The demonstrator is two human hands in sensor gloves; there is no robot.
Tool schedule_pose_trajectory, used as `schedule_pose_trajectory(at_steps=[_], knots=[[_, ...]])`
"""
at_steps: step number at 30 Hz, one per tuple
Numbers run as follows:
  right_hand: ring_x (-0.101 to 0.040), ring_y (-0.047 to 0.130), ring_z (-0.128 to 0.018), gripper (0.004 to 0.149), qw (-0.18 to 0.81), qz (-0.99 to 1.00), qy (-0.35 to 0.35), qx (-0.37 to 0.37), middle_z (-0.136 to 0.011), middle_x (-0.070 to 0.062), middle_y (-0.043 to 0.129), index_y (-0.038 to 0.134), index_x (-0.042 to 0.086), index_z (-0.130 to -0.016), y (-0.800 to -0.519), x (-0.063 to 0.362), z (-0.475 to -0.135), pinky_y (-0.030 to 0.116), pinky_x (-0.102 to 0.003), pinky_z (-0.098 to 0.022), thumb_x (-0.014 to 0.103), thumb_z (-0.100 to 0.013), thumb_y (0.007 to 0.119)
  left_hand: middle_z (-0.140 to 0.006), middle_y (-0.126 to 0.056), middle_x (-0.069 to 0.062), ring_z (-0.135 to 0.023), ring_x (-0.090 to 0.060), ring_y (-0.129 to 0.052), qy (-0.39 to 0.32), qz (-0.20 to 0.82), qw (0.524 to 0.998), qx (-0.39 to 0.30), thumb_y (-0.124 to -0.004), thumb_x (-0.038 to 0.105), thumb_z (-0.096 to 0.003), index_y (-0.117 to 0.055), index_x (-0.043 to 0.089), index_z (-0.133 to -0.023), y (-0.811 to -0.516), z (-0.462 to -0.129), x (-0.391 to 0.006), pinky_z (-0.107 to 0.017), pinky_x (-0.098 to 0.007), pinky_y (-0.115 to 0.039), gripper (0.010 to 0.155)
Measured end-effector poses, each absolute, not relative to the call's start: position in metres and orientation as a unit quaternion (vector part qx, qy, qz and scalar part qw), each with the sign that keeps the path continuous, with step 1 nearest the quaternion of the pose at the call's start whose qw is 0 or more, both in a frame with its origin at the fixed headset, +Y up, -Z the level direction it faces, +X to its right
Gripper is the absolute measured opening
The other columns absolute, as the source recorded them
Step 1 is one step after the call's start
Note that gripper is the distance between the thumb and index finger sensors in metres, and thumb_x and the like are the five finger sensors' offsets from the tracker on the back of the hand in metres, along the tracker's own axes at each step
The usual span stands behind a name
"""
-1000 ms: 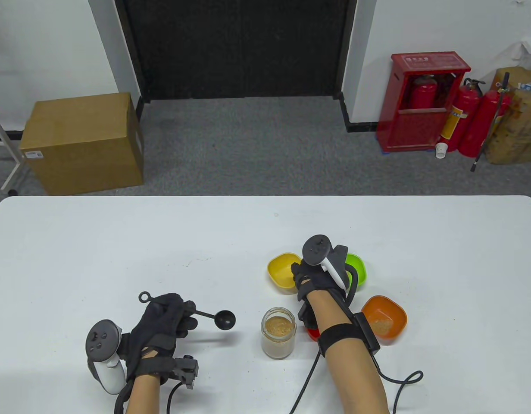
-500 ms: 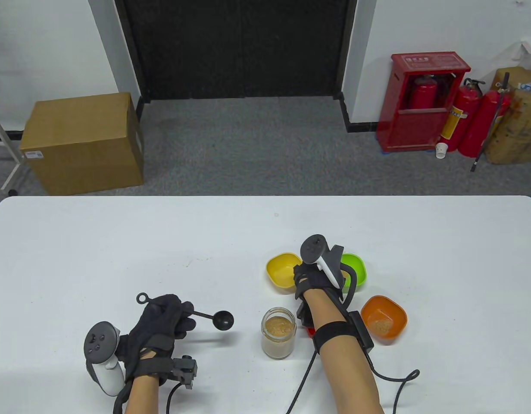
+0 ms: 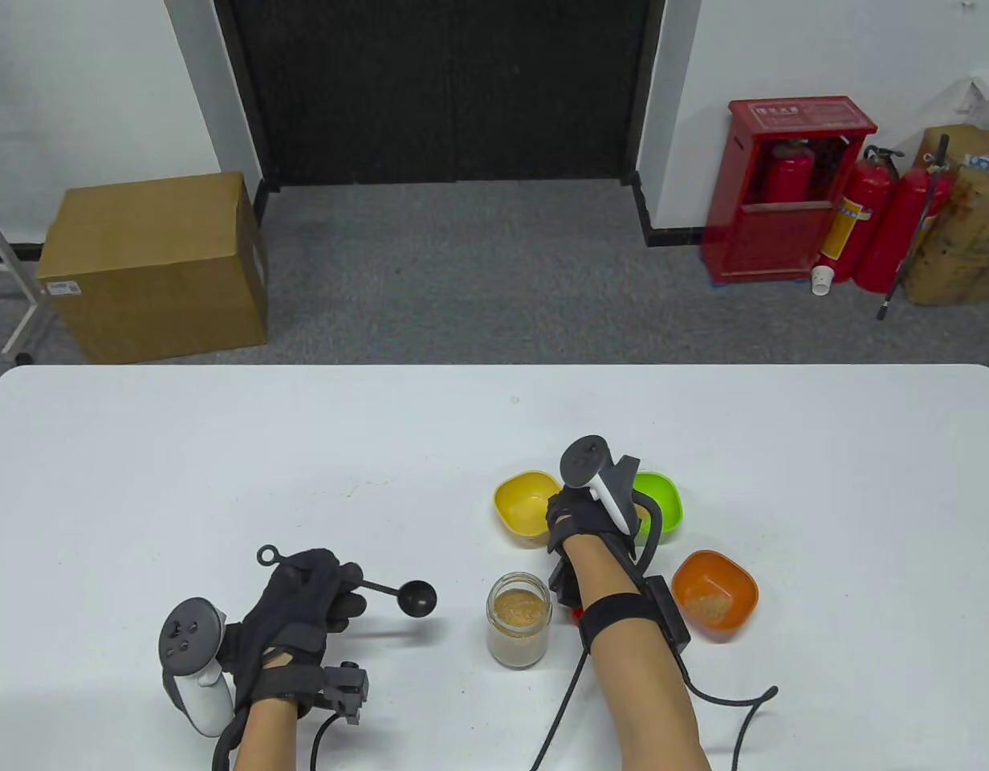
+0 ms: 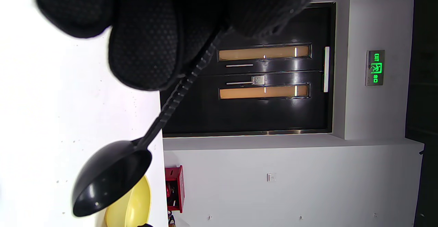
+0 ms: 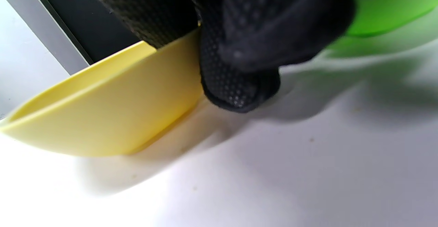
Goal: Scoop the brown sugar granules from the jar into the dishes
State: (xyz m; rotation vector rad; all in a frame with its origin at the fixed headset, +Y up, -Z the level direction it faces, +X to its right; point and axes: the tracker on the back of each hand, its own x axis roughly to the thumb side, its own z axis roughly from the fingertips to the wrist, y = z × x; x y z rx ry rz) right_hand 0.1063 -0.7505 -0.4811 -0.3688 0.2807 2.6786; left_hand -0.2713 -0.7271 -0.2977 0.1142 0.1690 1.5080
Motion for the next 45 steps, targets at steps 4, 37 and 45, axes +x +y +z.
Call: schedule_pose_trajectory(at_steps=[4, 37, 45], knots=[[-0.020, 0.096, -0.012, 0.050, 0.228, 0.957, 0.114, -0.141, -0.044, -0.014, 0.106, 0.082, -0.010, -0.081, -0.754, 0.108, -0.482, 0.083, -0.039, 0.000, 0.031, -0.053, 0.086, -0.080, -0.099, -0.011, -0.055, -0.027, -0.109, 0.077, 0.683, 0.725, 0.051, -0.083, 0.037, -0.0557, -0.074, 0.013, -0.093, -0.727, -0.298, -0.271, -0.045, -0.050, -0.085, 0.045], [-0.024, 0.095, -0.019, 0.046, 0.292, 0.952, 0.054, -0.071, -0.052, -0.016, 0.102, 0.075, -0.002, -0.085, -0.699, 0.198, -0.341, 0.083, -0.041, -0.005, 0.036, -0.058, 0.076, -0.084, -0.096, -0.005, -0.061, -0.021, -0.107, 0.000, 0.656, 0.752, 0.059, -0.078, 0.044, -0.0596, -0.069, 0.018, -0.096, -0.661, -0.322, -0.200, -0.049, -0.046, -0.084, 0.046], [-0.025, 0.095, -0.019, 0.046, 0.310, 0.949, 0.024, -0.059, -0.052, -0.017, 0.102, 0.074, -0.002, -0.089, -0.708, 0.197, -0.330, 0.083, -0.041, -0.005, 0.031, -0.057, 0.078, -0.084, -0.096, -0.005, -0.059, -0.022, -0.107, -0.023, 0.635, 0.769, 0.075, -0.079, 0.044, -0.0593, -0.071, 0.018, -0.095, -0.665, -0.320, -0.169, -0.049, -0.047, -0.084, 0.045]])
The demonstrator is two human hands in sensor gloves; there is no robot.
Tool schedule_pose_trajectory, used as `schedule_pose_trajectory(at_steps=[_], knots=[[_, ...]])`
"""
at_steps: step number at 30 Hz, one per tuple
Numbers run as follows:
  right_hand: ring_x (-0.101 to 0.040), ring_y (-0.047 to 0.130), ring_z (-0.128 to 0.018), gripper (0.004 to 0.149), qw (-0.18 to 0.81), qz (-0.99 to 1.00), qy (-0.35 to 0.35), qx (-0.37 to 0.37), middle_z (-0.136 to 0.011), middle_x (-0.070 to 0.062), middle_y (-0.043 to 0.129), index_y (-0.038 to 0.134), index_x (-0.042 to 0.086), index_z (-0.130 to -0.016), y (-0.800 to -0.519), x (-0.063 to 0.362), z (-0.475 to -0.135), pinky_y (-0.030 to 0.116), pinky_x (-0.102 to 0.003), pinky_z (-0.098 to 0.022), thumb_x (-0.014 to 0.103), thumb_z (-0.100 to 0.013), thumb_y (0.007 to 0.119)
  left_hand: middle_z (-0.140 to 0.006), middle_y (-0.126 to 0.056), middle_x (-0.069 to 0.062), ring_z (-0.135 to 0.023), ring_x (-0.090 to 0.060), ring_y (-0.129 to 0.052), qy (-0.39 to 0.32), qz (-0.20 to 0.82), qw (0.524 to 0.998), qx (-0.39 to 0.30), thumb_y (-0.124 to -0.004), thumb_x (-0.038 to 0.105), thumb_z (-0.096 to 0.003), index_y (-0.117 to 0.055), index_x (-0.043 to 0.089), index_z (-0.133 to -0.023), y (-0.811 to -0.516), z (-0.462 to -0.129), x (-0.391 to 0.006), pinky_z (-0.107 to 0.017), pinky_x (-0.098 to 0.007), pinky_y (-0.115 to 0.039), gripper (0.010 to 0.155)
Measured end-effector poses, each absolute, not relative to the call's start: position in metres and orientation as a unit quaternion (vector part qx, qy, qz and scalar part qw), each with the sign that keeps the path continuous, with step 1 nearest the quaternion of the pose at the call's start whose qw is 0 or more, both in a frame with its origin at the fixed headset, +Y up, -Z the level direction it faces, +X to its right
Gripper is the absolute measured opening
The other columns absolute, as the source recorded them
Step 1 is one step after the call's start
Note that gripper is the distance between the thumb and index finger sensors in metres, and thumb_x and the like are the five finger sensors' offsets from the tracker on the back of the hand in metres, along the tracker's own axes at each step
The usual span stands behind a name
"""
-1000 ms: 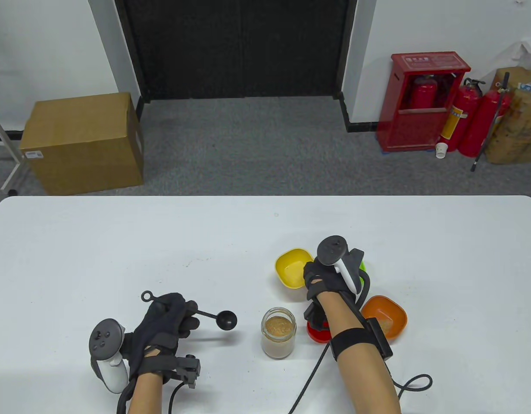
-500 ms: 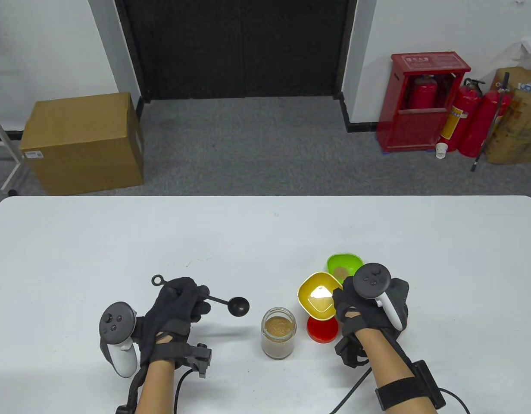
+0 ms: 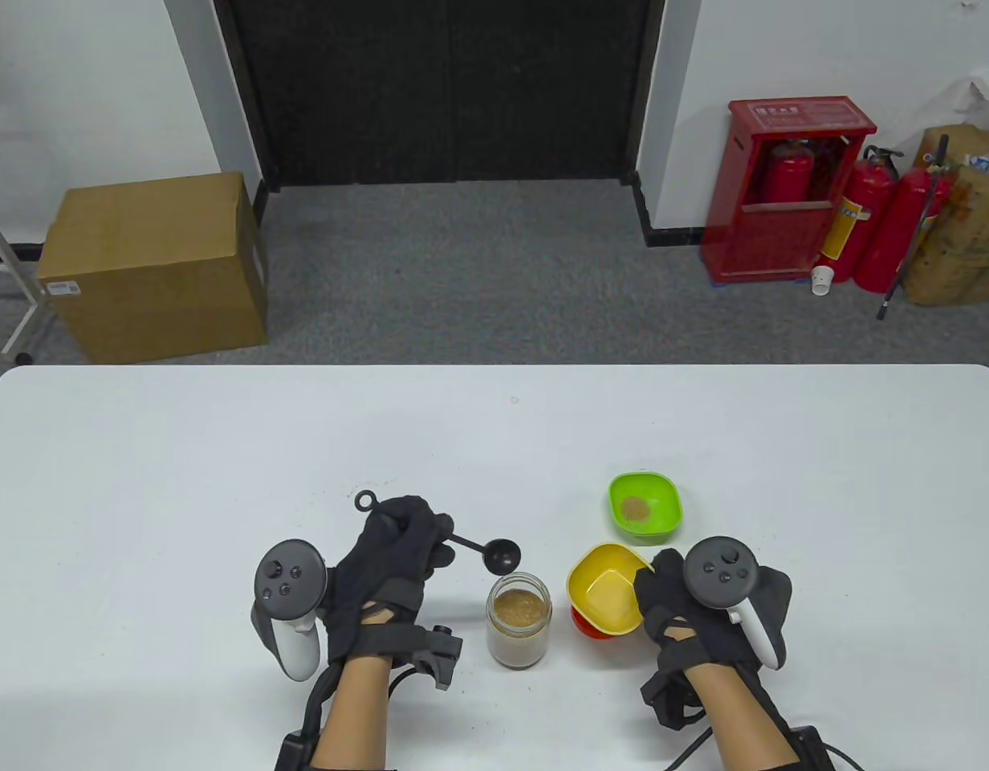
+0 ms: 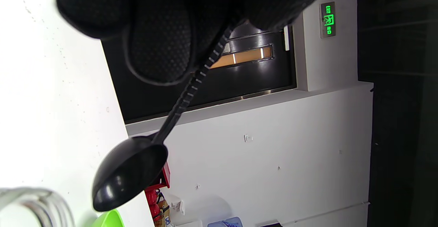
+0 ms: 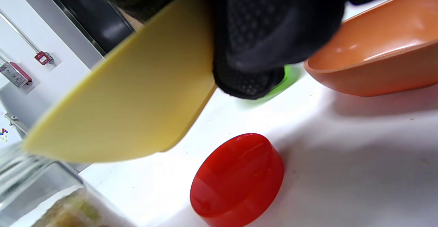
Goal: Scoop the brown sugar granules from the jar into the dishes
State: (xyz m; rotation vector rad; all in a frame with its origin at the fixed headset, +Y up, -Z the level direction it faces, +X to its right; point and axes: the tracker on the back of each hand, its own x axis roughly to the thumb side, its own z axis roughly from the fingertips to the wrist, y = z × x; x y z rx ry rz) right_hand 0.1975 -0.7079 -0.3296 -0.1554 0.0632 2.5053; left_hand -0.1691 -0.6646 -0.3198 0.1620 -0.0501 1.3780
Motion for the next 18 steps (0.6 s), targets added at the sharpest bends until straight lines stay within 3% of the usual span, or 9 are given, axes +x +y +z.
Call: schedule_pose_trajectory(at_steps=[18], knots=[[-0.027, 0.095, -0.021, 0.047, 0.316, 0.947, 0.019, -0.045, -0.053, -0.018, 0.102, 0.077, -0.005, -0.088, -0.717, 0.196, -0.323, 0.082, -0.043, -0.007, 0.030, -0.057, 0.077, -0.084, -0.097, -0.010, -0.059, -0.028, -0.106, -0.120, 0.587, 0.798, 0.060, -0.080, 0.041, -0.0575, -0.075, 0.018, -0.095, -0.684, -0.308, -0.143, -0.049, -0.051, -0.083, 0.044]])
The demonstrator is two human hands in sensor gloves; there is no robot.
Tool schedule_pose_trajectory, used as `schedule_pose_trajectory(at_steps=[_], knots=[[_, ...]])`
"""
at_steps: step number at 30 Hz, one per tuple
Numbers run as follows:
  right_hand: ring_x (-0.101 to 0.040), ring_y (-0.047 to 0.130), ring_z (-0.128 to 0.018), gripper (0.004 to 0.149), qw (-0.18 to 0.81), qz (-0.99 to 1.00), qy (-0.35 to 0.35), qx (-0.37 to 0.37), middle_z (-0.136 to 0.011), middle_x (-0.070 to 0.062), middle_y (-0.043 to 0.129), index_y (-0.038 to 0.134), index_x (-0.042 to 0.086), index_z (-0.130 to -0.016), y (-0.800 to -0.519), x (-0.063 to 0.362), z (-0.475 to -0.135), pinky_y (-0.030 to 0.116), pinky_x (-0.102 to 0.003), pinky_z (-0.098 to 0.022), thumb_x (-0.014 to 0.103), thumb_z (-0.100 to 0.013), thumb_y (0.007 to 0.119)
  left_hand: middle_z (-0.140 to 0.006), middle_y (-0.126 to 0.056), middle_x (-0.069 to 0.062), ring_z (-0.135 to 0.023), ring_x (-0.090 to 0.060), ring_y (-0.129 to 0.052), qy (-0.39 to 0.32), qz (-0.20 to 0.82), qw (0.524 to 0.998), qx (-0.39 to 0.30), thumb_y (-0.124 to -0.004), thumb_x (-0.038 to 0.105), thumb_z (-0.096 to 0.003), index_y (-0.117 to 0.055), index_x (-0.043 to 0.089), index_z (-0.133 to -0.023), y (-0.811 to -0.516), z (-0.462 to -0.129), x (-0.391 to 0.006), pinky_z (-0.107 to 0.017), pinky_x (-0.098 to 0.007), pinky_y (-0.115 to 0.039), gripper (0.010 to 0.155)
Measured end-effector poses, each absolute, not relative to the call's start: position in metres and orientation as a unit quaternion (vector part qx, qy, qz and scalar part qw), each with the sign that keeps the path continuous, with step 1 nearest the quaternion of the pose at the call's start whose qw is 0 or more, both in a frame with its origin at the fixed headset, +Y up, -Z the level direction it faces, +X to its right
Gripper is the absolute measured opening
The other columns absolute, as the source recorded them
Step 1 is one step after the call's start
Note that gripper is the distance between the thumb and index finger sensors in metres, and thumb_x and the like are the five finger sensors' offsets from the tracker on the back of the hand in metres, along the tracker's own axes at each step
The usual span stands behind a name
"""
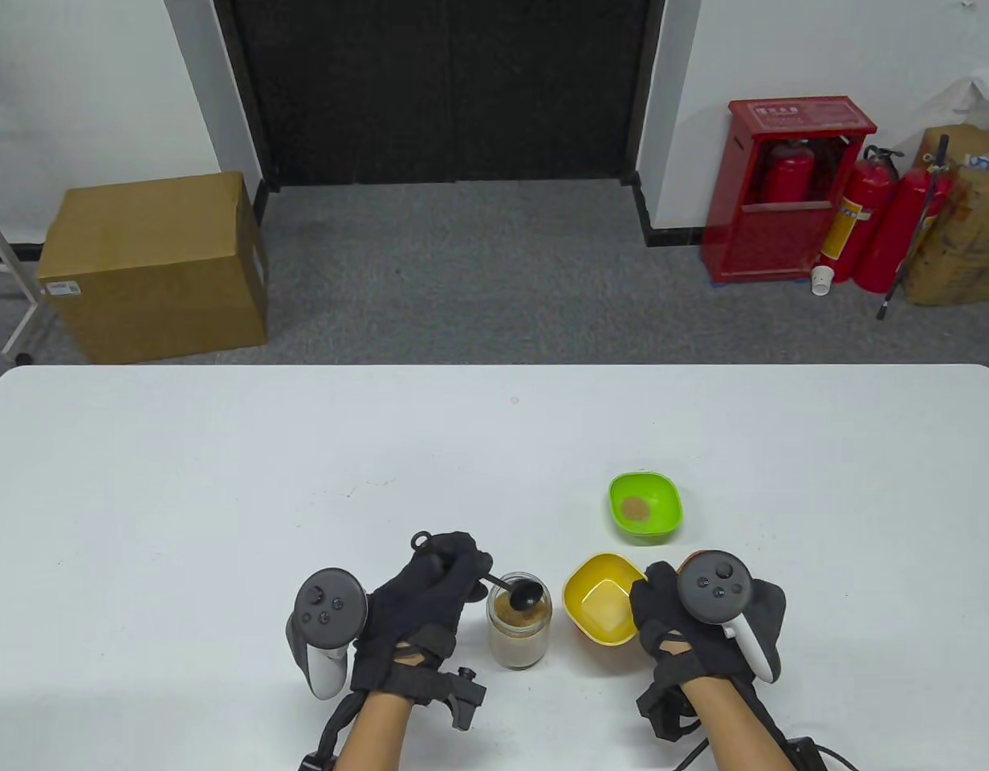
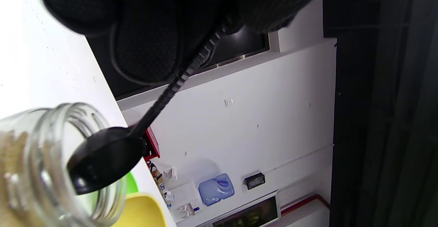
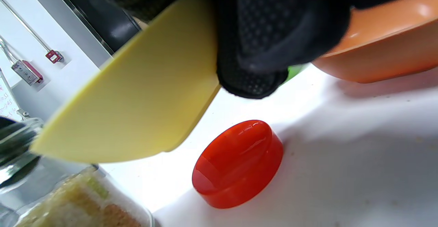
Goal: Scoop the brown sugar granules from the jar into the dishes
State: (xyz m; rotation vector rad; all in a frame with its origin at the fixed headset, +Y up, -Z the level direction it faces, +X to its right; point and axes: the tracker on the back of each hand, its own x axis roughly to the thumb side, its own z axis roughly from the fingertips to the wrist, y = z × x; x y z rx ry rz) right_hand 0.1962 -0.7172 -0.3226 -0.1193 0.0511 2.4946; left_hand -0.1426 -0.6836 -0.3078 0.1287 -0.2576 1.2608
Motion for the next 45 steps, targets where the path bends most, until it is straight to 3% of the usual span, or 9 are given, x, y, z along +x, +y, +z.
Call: schedule_pose_trajectory(at_steps=[11, 21, 25, 32, 45], knots=[[-0.028, 0.095, -0.021, 0.047, 0.322, 0.946, 0.014, -0.042, -0.053, -0.019, 0.102, 0.077, -0.005, -0.088, -0.718, 0.199, -0.321, 0.082, -0.044, -0.008, 0.030, -0.057, 0.077, -0.086, -0.097, -0.008, -0.060, -0.028, -0.106, -0.137, 0.571, 0.807, 0.064, -0.080, 0.041, -0.0572, -0.075, 0.018, -0.096, -0.679, -0.304, -0.138, -0.049, -0.051, -0.083, 0.045], [-0.028, 0.095, -0.022, 0.047, 0.321, 0.946, 0.010, -0.034, -0.054, -0.019, 0.102, 0.076, -0.005, -0.088, -0.719, 0.198, -0.321, 0.082, -0.045, -0.009, 0.030, -0.057, 0.076, -0.087, -0.096, -0.009, -0.062, -0.029, -0.106, -0.148, 0.478, 0.862, 0.083, -0.083, 0.037, -0.0552, -0.074, 0.018, -0.095, -0.680, -0.305, -0.132, -0.050, -0.053, -0.081, 0.045], [-0.028, 0.095, -0.023, 0.047, 0.318, 0.948, 0.011, -0.031, -0.054, -0.019, 0.102, 0.076, -0.005, -0.088, -0.720, 0.196, -0.321, 0.082, -0.045, -0.009, 0.030, -0.057, 0.076, -0.081, -0.100, -0.008, -0.057, -0.027, -0.108, -0.144, 0.439, 0.881, 0.102, -0.083, 0.041, -0.0546, -0.076, 0.016, -0.091, -0.680, -0.304, -0.132, -0.047, -0.052, -0.084, 0.044], [-0.028, 0.095, -0.023, 0.047, 0.314, 0.949, 0.014, -0.028, -0.054, -0.019, 0.102, 0.076, -0.005, -0.088, -0.721, 0.194, -0.320, 0.082, -0.045, -0.009, 0.030, -0.056, 0.076, -0.072, -0.103, -0.010, -0.047, -0.025, -0.111, -0.098, 0.501, 0.856, 0.079, -0.084, 0.040, -0.0541, -0.078, 0.011, -0.087, -0.693, -0.308, -0.132, -0.041, -0.050, -0.086, 0.045], [-0.028, 0.095, -0.022, 0.047, 0.326, 0.945, 0.013, -0.032, -0.054, -0.019, 0.102, 0.076, -0.005, -0.088, -0.721, 0.195, -0.320, 0.082, -0.045, -0.008, 0.031, -0.057, 0.076, -0.073, -0.102, -0.009, -0.046, -0.023, -0.111, 0.003, 0.576, 0.816, 0.048, -0.080, 0.040, -0.0564, -0.066, 0.007, -0.099, -0.712, -0.308, -0.141, -0.040, -0.047, -0.088, 0.056]])
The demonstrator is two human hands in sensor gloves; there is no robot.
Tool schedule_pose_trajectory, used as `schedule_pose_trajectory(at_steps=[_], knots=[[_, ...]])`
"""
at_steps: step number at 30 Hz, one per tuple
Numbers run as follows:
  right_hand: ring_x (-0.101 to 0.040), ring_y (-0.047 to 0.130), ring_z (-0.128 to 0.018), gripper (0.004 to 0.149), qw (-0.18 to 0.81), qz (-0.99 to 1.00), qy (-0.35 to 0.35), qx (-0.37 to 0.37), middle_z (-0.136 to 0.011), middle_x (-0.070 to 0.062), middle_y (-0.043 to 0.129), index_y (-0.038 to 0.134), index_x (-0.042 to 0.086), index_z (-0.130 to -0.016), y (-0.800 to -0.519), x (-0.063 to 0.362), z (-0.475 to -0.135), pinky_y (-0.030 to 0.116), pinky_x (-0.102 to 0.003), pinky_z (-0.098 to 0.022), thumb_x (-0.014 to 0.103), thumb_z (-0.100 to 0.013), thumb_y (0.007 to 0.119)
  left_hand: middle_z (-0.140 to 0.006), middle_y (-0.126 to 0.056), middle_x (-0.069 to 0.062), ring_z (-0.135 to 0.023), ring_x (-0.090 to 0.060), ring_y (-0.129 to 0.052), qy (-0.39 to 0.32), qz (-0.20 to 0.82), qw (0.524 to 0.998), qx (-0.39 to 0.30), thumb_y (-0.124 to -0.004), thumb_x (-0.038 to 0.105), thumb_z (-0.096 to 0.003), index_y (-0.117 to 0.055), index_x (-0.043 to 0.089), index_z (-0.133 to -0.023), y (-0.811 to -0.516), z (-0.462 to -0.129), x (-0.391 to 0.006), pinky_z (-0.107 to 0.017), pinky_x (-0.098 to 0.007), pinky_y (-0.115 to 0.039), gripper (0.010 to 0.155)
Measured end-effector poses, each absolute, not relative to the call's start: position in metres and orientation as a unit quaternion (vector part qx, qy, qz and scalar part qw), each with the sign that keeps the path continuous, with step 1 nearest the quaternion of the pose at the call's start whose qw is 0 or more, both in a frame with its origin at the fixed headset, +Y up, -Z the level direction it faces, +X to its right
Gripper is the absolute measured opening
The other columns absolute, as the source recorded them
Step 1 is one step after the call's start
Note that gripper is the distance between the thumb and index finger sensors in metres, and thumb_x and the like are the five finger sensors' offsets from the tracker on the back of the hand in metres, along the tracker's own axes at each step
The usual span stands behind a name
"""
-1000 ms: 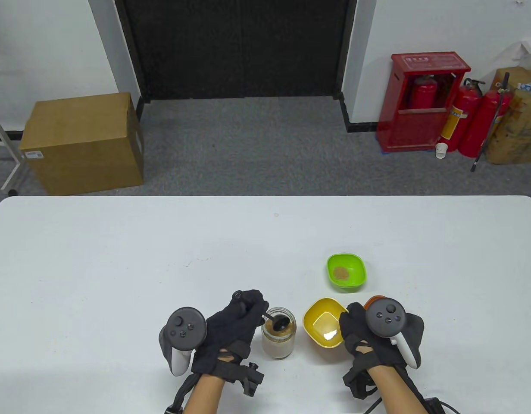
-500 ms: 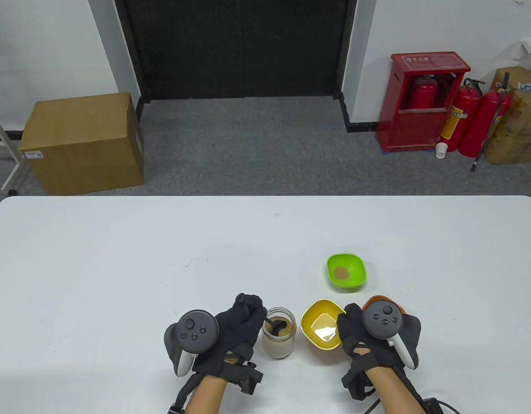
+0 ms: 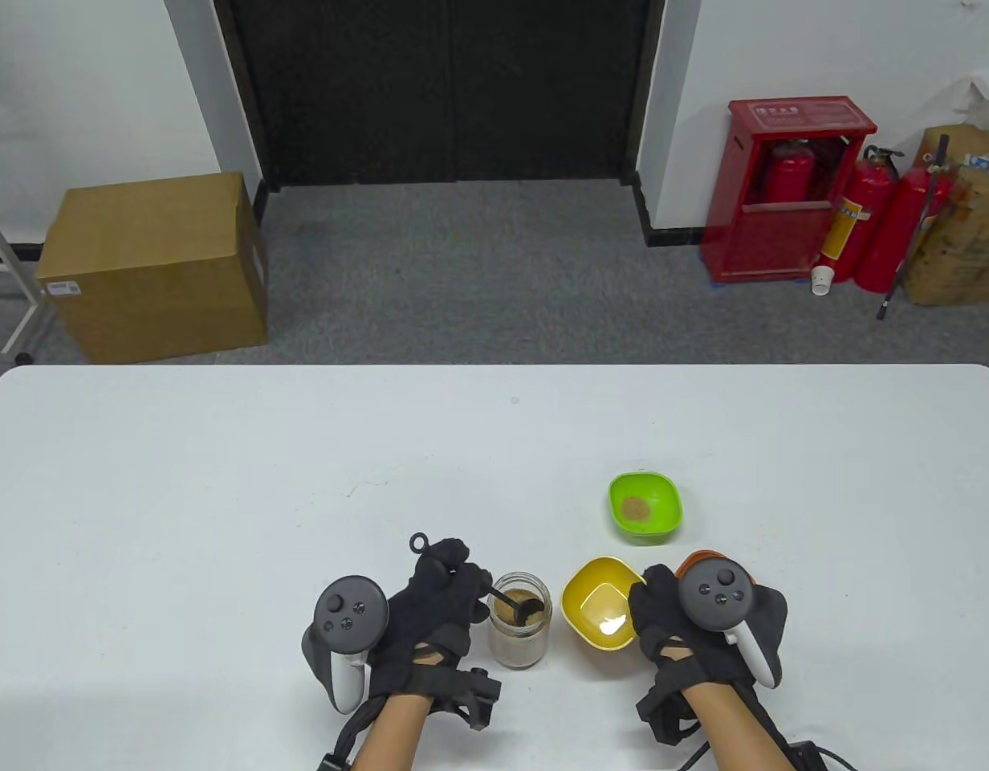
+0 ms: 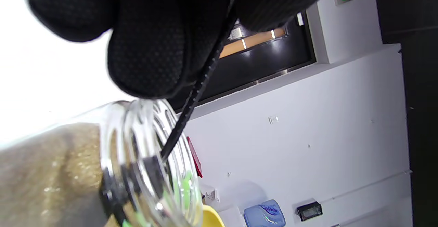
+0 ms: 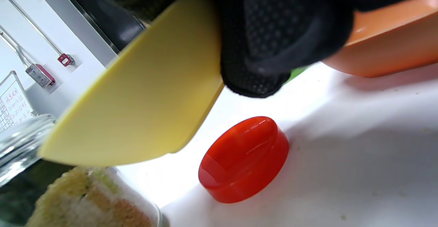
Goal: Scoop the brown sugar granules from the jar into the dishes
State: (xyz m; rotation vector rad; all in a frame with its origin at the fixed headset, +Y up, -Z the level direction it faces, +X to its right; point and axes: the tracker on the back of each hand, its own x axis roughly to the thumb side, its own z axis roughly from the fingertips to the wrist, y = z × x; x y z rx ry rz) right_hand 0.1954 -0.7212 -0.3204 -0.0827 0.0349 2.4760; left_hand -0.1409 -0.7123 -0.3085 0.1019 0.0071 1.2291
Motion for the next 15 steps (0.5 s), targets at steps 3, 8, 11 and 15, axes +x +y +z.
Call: schedule_pose_trajectory(at_steps=[3, 8, 11, 15], knots=[[-0.028, 0.095, -0.022, 0.048, 0.330, 0.943, 0.014, -0.033, -0.053, -0.019, 0.102, 0.077, -0.005, -0.087, -0.721, 0.196, -0.320, 0.082, -0.045, -0.008, 0.031, -0.057, 0.076, -0.072, -0.102, -0.009, -0.045, -0.023, -0.112, 0.028, 0.592, 0.805, 0.044, -0.080, 0.040, -0.0564, -0.065, 0.006, -0.099, -0.716, -0.308, -0.144, -0.039, -0.047, -0.088, 0.056], [-0.028, 0.095, -0.022, 0.048, 0.336, 0.941, 0.013, -0.033, -0.053, -0.019, 0.102, 0.077, -0.005, -0.086, -0.721, 0.197, -0.320, 0.082, -0.045, -0.008, 0.032, -0.057, 0.075, -0.071, -0.103, -0.008, -0.044, -0.022, -0.112, 0.052, 0.603, 0.795, 0.041, -0.080, 0.040, -0.0561, -0.072, 0.005, -0.089, -0.719, -0.309, -0.151, -0.038, -0.047, -0.089, 0.049], [-0.028, 0.095, -0.021, 0.048, 0.339, 0.940, 0.014, -0.033, -0.053, -0.019, 0.102, 0.078, -0.005, -0.086, -0.721, 0.198, -0.320, 0.082, -0.045, -0.008, 0.032, -0.057, 0.075, -0.070, -0.103, -0.008, -0.043, -0.022, -0.112, 0.065, 0.610, 0.789, 0.046, -0.080, 0.041, -0.0561, -0.072, 0.005, -0.089, -0.721, -0.310, -0.157, -0.038, -0.046, -0.089, 0.049], [-0.028, 0.095, -0.021, 0.047, 0.344, 0.938, 0.014, -0.032, -0.052, -0.018, 0.102, 0.078, -0.005, -0.085, -0.721, 0.199, -0.320, 0.082, -0.045, -0.008, 0.033, -0.057, 0.075, -0.070, -0.103, -0.007, -0.043, -0.022, -0.112, 0.082, 0.623, 0.777, 0.048, -0.080, 0.041, -0.0562, -0.072, 0.005, -0.089, -0.723, -0.310, -0.166, -0.037, -0.046, -0.089, 0.049]])
